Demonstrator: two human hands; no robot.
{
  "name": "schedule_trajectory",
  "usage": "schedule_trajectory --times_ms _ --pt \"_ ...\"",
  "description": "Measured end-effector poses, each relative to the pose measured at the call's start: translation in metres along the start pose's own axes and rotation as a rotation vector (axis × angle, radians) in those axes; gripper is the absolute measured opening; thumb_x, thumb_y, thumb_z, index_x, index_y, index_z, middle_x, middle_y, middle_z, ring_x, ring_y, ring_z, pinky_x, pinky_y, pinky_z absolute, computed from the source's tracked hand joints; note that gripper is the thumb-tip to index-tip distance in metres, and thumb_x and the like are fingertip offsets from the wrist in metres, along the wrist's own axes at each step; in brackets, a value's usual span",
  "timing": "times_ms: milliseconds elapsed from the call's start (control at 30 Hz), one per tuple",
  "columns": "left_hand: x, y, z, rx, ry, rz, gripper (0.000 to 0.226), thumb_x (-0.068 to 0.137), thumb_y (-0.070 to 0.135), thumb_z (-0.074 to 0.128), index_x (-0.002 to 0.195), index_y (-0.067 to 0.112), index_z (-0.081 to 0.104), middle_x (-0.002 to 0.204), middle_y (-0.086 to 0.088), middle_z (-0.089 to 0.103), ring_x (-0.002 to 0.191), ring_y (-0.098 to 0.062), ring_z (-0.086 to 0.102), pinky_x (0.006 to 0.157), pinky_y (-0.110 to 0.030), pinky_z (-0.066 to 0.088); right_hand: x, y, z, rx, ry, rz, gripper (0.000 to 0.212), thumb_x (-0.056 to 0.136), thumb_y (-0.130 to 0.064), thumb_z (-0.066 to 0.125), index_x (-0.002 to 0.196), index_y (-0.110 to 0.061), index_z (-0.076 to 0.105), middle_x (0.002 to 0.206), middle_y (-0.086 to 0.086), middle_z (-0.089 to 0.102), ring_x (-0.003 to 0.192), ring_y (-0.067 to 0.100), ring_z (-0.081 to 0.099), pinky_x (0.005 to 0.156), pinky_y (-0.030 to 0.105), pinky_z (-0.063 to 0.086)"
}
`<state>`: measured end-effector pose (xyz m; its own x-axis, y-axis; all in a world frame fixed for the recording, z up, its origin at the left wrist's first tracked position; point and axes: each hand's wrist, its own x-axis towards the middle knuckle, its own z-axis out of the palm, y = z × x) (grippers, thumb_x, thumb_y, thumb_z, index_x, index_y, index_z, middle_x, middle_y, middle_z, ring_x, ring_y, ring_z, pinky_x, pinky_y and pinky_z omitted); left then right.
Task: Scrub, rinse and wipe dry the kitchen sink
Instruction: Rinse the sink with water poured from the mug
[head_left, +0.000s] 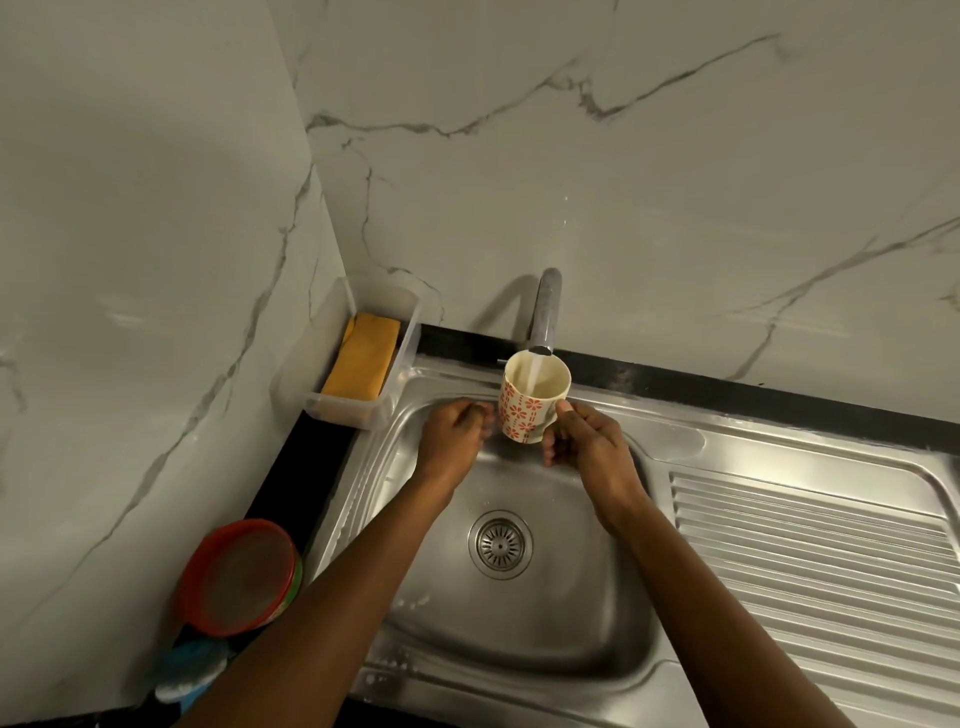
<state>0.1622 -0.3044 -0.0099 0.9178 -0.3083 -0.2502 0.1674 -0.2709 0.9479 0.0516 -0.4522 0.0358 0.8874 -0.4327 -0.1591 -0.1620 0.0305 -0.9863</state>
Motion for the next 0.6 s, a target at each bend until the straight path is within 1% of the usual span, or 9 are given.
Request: schedule_trajectory --times_ms 167,233,300,433,533,600 --pt "-0.001 0.004 0.0 0.013 0.008 -0.011 0.026 0.105 0.018 0.052 0.106 0.013 0.077 0.1 0.0 0.078 0.091 -0.015 0.074 0.089 -0.04 0.06 -0.002 0.0 -0.004 -0.007 -0.008 -0.022 0.043 0.111 -0.029 0.044 0.091 0.004 0.063 0.078 0.014 0.064 0.073 0.025 0.057 0.071 0.033 0.053" --pt "-0.002 0.006 0.0 0.0 0.012 -0.008 0.026 0.105 0.016 0.052 0.105 0.012 0.077 0.1 -0.001 0.078 0.09 -0.015 0.074 0.088 -0.039 0.06 -0.003 0.001 -0.007 -0.02 -0.013 -0.026 0.042 0.112 -0.029 0.045 0.09 0.001 0.063 0.078 0.013 0.065 0.073 0.024 0.058 0.071 0.031 0.053" --pt "-0.003 0.007 -0.001 -0.007 0.012 -0.003 0.026 0.104 0.016 0.052 0.104 0.012 0.077 0.1 -0.002 0.078 0.091 -0.018 0.074 0.089 -0.04 0.059 -0.005 0.001 -0.009 -0.032 -0.019 -0.025 0.04 0.111 -0.029 0.045 0.089 -0.002 0.064 0.078 0.012 0.066 0.072 0.024 0.058 0.071 0.031 0.054" --pt "-0.005 0.007 -0.002 0.013 0.004 0.002 0.024 0.103 0.018 0.054 0.102 0.014 0.078 0.099 -0.001 0.079 0.093 -0.02 0.075 0.094 -0.047 0.06 -0.009 0.0 -0.01 -0.036 -0.025 -0.023 0.041 0.111 -0.03 0.045 0.087 -0.003 0.064 0.077 0.012 0.066 0.072 0.024 0.059 0.071 0.032 0.054" --pt "-0.005 0.006 -0.004 0.022 0.009 0.005 0.024 0.103 0.018 0.054 0.102 0.013 0.077 0.099 -0.007 0.078 0.096 -0.027 0.073 0.096 -0.052 0.058 -0.01 -0.001 -0.011 -0.031 -0.03 -0.019 0.041 0.111 -0.029 0.045 0.087 -0.003 0.065 0.077 0.011 0.066 0.072 0.025 0.059 0.072 0.036 0.054" --pt "-0.006 0.007 -0.004 0.019 0.011 0.007 0.023 0.104 0.018 0.054 0.1 0.015 0.077 0.101 -0.01 0.077 0.098 -0.03 0.072 0.096 -0.052 0.058 -0.009 -0.002 -0.012 -0.03 -0.03 -0.021 0.04 0.111 -0.029 0.046 0.087 -0.003 0.065 0.076 0.011 0.067 0.071 0.024 0.059 0.073 0.037 0.053"
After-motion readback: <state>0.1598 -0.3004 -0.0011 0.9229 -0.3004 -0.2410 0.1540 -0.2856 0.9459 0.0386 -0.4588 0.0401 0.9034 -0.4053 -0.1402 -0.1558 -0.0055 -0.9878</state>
